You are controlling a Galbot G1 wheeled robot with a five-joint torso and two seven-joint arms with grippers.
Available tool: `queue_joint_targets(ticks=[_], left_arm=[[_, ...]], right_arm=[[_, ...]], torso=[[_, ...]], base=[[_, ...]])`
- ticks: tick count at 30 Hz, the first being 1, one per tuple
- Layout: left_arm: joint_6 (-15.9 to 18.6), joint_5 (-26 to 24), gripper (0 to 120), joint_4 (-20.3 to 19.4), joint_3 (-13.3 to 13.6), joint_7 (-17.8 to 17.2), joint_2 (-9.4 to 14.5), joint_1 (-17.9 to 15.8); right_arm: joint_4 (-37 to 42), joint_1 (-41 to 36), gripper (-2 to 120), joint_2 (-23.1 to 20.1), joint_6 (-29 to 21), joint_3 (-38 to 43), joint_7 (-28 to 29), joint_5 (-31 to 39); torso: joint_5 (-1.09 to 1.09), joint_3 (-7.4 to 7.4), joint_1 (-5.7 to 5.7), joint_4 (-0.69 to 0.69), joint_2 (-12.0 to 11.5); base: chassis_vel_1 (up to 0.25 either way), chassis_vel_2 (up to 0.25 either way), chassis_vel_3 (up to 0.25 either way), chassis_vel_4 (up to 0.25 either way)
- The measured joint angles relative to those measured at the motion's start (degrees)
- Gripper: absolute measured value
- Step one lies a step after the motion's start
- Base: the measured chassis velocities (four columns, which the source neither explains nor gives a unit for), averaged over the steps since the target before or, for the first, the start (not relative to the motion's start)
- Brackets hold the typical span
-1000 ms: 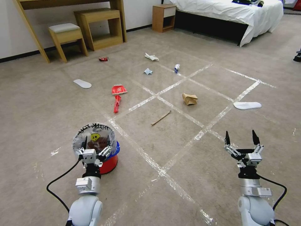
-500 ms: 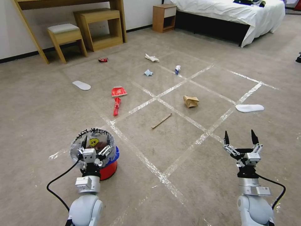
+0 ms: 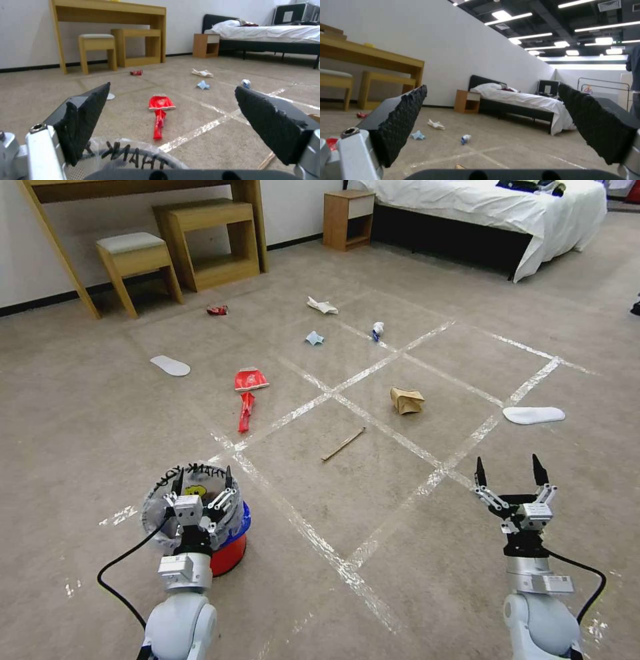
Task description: Pick up the trash bin and place the garbage on the floor into it.
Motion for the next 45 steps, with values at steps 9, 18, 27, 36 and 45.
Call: queue_joint_targets(ticks=[9,18,27,36,45], left_arm=[[0.29,-0.59,99,-0.51,-0.12,-0.18,0.51,0.13],[5.18,-1.52,100,-3.27,-0.76,-5.53,2.11,0.62],[20.91,-16.24,100,-10.22,-6.29,-15.71,15.52,-2.77],[34.05,-34.85,100,-6.82,-15.61,-19.16,28.48,-7.21],[53.91,-57.52,100,-9.77,-16.55,-28.82,34.19,-6.41]], right_arm=[[0.12,-0.05,100,0.04,-0.02,0.06,-0.16,-0.01],[-0.28,-0.04,100,0.38,0.51,-0.19,-0.17,-0.85],[-0.73,0.32,100,-0.49,0.65,0.05,-0.17,-0.76],[-1.56,0.07,100,-0.81,0.81,0.69,0.17,-0.79],[-2.35,-0.14,100,-1.31,1.43,1.62,0.34,-0.81]], torso=[[0.00,0.00,0.00,-0.01,0.00],[0.00,0.00,0.00,0.00,0.00],[0.00,0.00,0.00,0.00,0.00],[0.00,0.00,0.00,0.00,0.00],[-0.01,0.00,0.00,0.00,0.00]], base=[[-0.065,0.055,0.065,-0.064],[-0.073,0.085,0.071,-0.088],[-0.017,0.015,0.018,-0.011],[0.000,0.000,0.000,0.000],[0.000,0.000,0.000,0.000]])
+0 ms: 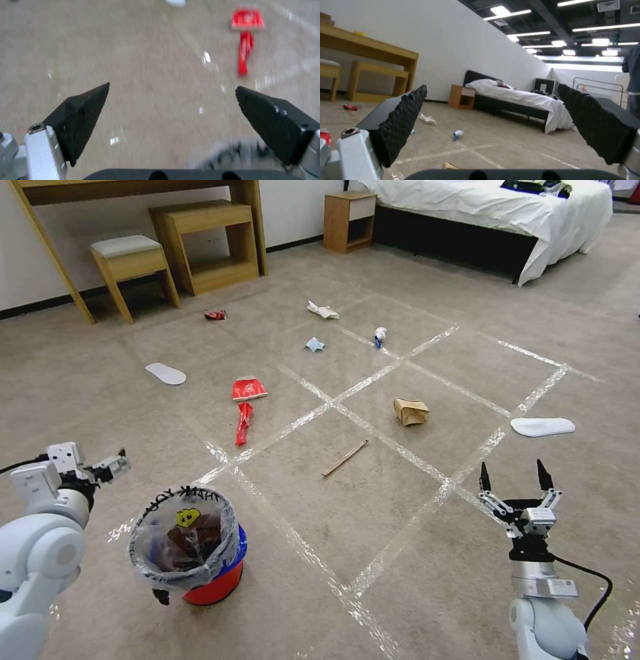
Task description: Pick up the trash bin and place the garbage on the floor into it.
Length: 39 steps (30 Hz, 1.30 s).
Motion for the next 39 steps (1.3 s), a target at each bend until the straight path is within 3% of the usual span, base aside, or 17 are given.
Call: queue_joint_targets(ticks=[5,7,13,23,39], left_arm=[[1.61,-10.81,100,1.36,0.67,-1.64,2.87,-0.81],[1.65,-14.89,100,3.12,1.61,-0.19,4.23,-1.16],[1.51,-17.16,100,7.33,3.61,4.73,5.73,-1.21],[1.16,-18.27,100,11.51,5.60,6.93,6.41,-0.55],[0.95,-12.44,100,19.17,9.68,12.20,6.56,0.18]], right_arm=[[-0.46,0.00,100,-0.14,0.16,0.05,0.00,0.03],[-0.82,0.12,100,-0.14,0.18,0.01,0.04,0.05],[-1.57,0.41,100,-0.30,0.18,-0.33,0.04,0.03],[-2.35,0.85,100,-0.62,0.19,-0.79,0.07,0.01],[-2.72,1.12,100,-0.68,0.07,-1.22,0.13,-0.24]], torso=[[0.01,0.00,0.00,-0.01,0.00],[0.02,0.00,0.00,-0.01,0.00],[0.00,0.00,0.00,0.00,0.00],[0.01,0.00,0.00,0.00,0.00],[0.00,0.00,0.00,0.00,0.01]], base=[[0.000,0.000,0.000,0.000],[0.000,0.000,0.000,0.000],[0.000,0.000,0.000,0.000],[0.000,0.000,0.000,0.000],[0.000,0.000,0.000,0.000]])
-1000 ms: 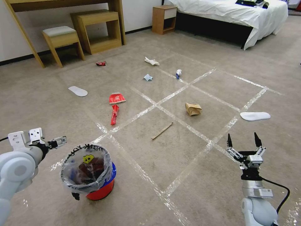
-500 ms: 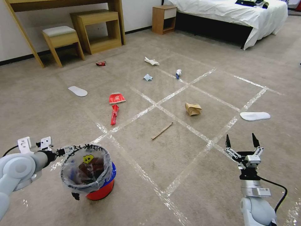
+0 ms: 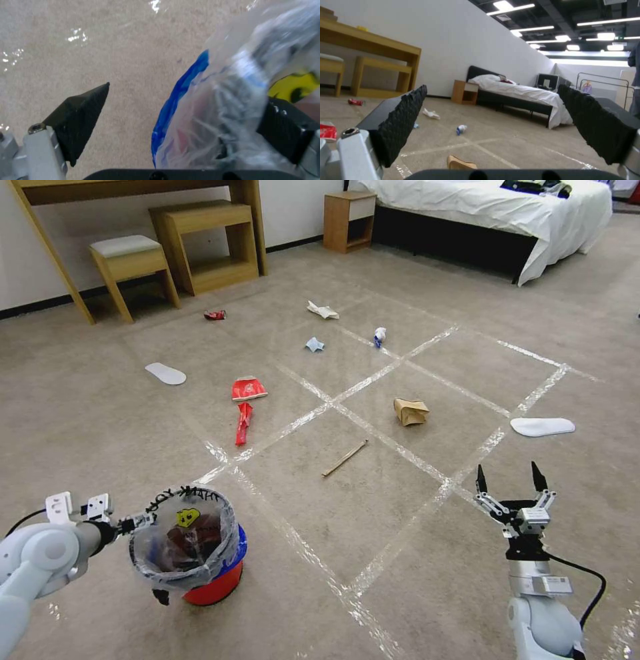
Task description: Pick up the trash bin and place the garbage on the floor into it.
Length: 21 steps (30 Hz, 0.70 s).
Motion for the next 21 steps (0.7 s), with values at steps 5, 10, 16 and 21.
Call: queue_joint_targets(ticks=[5,10,16,21], left_arm=[[-0.04,0.27,100,0.74,0.72,0.74,-0.03,-0.22],[-0.13,0.31,100,0.99,1.20,1.19,-0.02,-0.51],[-0.45,0.62,100,1.46,2.01,1.64,-1.13,-1.12],[-0.48,0.64,100,2.21,2.44,2.21,-1.56,-1.65]], right_arm=[[-0.10,0.00,100,0.00,0.00,0.00,0.00,-0.01],[-0.11,0.03,100,0.00,0.00,-0.01,0.00,-0.01],[-0.10,0.05,100,-0.12,0.01,-0.06,0.00,0.02],[-0.07,0.20,100,-0.16,0.00,-0.24,0.03,0.04]], torso=[[0.01,0.00,0.00,0.00,0.00],[0.03,0.00,0.00,0.00,0.00],[0.08,-0.02,0.00,0.02,0.01],[0.08,-0.03,-0.01,0.02,0.02]], base=[[0.000,0.000,0.000,0.000],[0.000,0.000,0.000,0.000],[0.000,0.000,0.000,0.000],[0.000,0.000,0.000,0.000]])
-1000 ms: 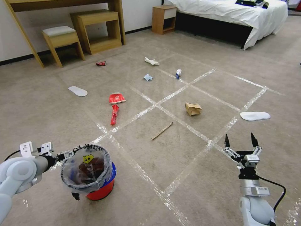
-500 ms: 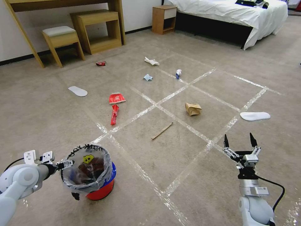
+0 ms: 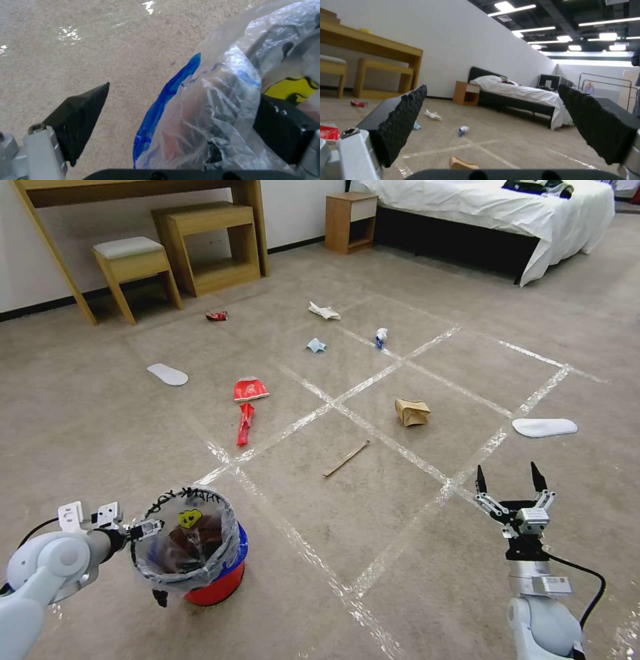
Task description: Pick up the trash bin and place the garbage on the floor into it.
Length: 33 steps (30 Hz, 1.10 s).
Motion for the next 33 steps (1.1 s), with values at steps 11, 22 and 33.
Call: queue_joint_targets(ticks=[11,22,33], left_arm=[[-0.07,0.05,100,-0.04,1.02,-1.00,-1.65,-0.32],[0.12,-0.76,100,-3.80,1.57,-3.15,-1.85,0.70],[0.13,-2.51,88,-4.68,1.92,-5.72,-1.87,1.55]], right_arm=[[-0.21,0.37,100,-0.02,-0.11,-0.34,0.19,-0.01],[-1.09,1.02,100,-0.10,-0.17,-0.95,0.32,0.00],[-1.74,1.93,100,-0.56,-0.24,-1.27,0.89,0.16]], torso=[[0.03,0.00,0.00,0.00,0.04],[-0.13,0.04,0.00,-0.05,0.01],[-0.06,0.02,0.00,-0.04,0.01]], base=[[0.000,0.000,0.000,0.000],[0.000,0.000,0.000,0.000],[0.000,0.000,0.000,0.000]])
